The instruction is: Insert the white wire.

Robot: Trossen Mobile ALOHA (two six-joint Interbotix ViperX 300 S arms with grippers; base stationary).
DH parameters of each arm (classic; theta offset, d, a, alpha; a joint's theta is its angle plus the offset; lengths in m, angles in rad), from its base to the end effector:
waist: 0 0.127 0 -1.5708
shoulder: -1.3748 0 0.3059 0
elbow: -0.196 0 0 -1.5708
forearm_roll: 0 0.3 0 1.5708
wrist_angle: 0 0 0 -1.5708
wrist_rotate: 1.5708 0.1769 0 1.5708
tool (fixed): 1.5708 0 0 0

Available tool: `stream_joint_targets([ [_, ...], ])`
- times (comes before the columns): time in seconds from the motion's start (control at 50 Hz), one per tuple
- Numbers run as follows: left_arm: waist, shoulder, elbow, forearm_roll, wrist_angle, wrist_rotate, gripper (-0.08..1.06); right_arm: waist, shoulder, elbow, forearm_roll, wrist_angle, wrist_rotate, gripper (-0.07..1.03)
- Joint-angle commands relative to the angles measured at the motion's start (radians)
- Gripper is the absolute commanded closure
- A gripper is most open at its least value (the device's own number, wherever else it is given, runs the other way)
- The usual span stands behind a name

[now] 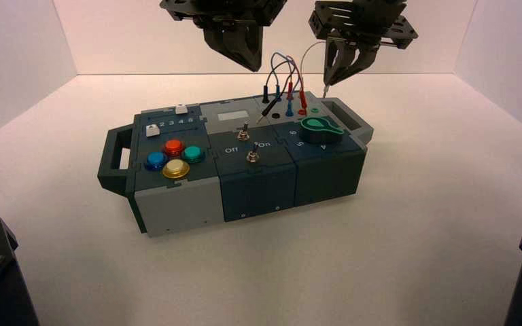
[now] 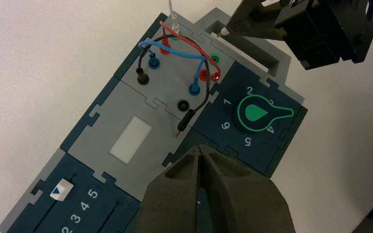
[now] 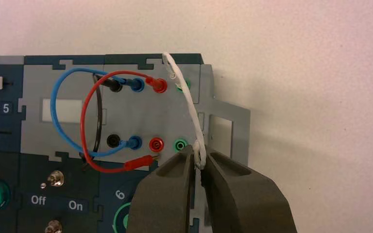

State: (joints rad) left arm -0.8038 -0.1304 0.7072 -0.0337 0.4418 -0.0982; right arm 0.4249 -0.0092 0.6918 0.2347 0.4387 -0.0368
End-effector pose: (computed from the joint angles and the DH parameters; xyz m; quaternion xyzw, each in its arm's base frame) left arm 0.2510 -0.2641 0.1181 0.1356 0.4714 -0.3177 0.8115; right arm 0.3279 0.1675 0.0806 -0.0129 0.5376 0.1733 0.8251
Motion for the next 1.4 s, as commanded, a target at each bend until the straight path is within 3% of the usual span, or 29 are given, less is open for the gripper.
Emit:
stream_joint_targets([
  [0.02, 0.005, -0.023, -0.012, 0.002, -0.008, 0.002, 1.01, 0.012, -0.029, -0.014, 0.012, 0.0, 0.003, 0.99],
  [0.38, 0.005, -0.018, -0.012, 0.006, -0.009, 0.002, 1.01, 0.038, -0.029, -0.012, 0.015, 0.006, 0.018, 0.99],
  [0.78, 0.006, -0.017, -0.012, 0.008, -0.008, 0.003, 1.01, 0.04, -0.043, 0.015, 0.026, 0.015, 0.021, 0.99],
  [1.4, 0.005, -0.017, -0.012, 0.008, -0.008, 0.005, 1.01, 0.046, -0.031, -0.005, 0.038, 0.014, 0.018, 0.99],
])
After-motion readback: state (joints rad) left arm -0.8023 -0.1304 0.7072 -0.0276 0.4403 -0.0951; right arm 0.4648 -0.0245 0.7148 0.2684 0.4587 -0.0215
